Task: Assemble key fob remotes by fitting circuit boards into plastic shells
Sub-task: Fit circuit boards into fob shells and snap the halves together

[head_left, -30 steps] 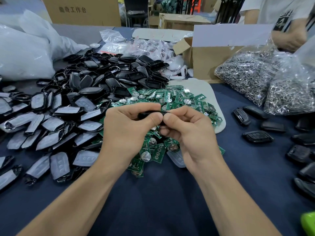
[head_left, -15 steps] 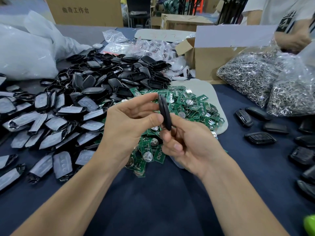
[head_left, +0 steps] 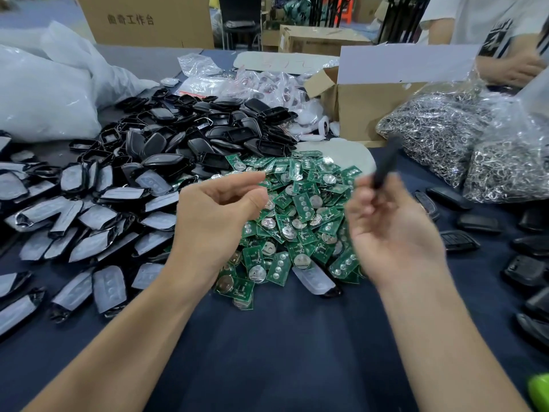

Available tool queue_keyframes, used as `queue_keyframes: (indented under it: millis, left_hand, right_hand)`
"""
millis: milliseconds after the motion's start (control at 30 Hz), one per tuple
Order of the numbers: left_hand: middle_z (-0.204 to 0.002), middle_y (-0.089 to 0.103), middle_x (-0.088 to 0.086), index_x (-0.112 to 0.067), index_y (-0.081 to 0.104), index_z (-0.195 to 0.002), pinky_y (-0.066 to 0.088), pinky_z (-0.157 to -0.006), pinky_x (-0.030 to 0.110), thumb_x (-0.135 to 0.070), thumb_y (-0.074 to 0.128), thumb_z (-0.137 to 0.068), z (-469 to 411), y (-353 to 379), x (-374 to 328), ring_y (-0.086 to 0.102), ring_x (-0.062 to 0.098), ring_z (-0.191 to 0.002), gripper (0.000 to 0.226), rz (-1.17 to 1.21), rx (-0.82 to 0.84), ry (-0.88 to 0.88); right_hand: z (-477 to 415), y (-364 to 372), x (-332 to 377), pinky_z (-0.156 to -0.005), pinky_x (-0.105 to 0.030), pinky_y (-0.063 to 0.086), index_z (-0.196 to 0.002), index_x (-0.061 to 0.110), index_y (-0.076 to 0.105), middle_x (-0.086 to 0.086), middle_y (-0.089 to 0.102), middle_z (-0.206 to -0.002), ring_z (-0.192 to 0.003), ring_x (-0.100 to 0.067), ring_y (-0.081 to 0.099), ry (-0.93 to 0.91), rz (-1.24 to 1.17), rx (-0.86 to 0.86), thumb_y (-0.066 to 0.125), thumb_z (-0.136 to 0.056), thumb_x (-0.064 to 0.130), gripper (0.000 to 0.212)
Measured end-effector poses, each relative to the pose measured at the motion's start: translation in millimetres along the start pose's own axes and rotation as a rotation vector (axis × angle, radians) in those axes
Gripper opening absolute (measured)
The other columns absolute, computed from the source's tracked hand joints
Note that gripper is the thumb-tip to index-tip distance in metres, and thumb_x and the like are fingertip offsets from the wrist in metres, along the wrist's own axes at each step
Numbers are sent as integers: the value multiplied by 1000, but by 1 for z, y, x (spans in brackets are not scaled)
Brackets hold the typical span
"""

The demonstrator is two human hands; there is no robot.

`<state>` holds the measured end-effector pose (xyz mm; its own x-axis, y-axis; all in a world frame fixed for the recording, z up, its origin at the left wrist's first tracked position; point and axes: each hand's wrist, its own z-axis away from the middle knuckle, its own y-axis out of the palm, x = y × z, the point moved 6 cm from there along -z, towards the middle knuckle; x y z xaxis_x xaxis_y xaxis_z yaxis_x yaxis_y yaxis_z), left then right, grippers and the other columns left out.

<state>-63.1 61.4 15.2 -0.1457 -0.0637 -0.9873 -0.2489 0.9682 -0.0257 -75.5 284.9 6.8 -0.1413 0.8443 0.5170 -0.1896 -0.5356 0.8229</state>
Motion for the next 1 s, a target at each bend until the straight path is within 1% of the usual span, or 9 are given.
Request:
queue_keyframes:
  millis: [167,367,500,600,700,767,833,900,1000]
  left_hand:
    - [-84,80,-7,-34,84,-94,64,-81,32,-16,82,-87,-9,-13,6,77,13,-82,20,-85,-106,-14]
    - [-90,76,-27,-44,78,-105,57,-62,16,-18,71,-93,-13,-34,-11,71,7,-69,29,-534,-240,134]
    - [-151,56,-3,-25,55,-149,30,-122,35,-17,61,-99,-26,-44,-8,44,18,-144,52,-1016,-181,194]
    - [-171,23,3,-19,23,-164,2,-126,32,-31,49,-106,-37,-51,10,11,20,-159,65,-1176,-52,55]
    - [-171,25,5,-23,23,-165,4,-128,39,-37,37,-109,-41,-53,23,14,22,-159,60,-1160,84,-24]
    - [-154,52,6,-26,41,-158,20,-126,44,-36,41,-107,-42,-53,21,42,26,-146,52,-1114,53,1]
    - [-99,77,0,-30,62,-142,53,-98,41,-33,52,-102,-42,-54,15,70,21,-91,41,-1041,-38,51]
    - [-66,68,-10,-34,72,-127,48,-58,27,-29,60,-99,-42,-57,12,62,13,-54,31,-995,-100,62]
    - [-70,67,-13,-34,75,-122,38,-45,24,-23,60,-101,-42,-62,8,54,7,-40,28,-934,-164,97]
  right_hand:
    - [3,-8,29,-71,-22,56,-123,6,70,-7,77,-115,-87,-13,73,-186,11,11,72,-86,14,38]
    - [8,24,-10,-94,-21,48,-120,30,74,15,73,-110,-103,0,64,-568,1467,-38,73,-88,19,34]
    - [5,26,-47,-115,-28,13,-141,30,59,7,54,-150,-140,-16,36,-605,1984,44,61,-97,28,44]
    - [-1,24,-44,-104,-16,10,-135,36,65,8,58,-144,-139,-18,37,-566,2025,-13,61,-95,21,43]
    - [0,25,-43,-107,-18,7,-138,37,62,12,56,-148,-138,-16,36,-567,2096,10,63,-94,23,46]
    - [5,28,-45,-110,-23,10,-139,33,62,11,56,-149,-135,-15,35,-587,2080,4,63,-93,20,48]
    - [7,29,-44,-115,-30,19,-135,24,66,5,54,-152,-135,-17,35,-595,2026,-76,64,-92,18,43]
    - [8,28,-41,-117,-35,24,-124,20,71,-1,51,-154,-137,-21,37,-606,1994,-146,66,-92,19,33]
    - [8,28,-36,-114,-32,18,-107,20,76,0,53,-153,-137,-19,37,-626,1971,-170,67,-93,22,16]
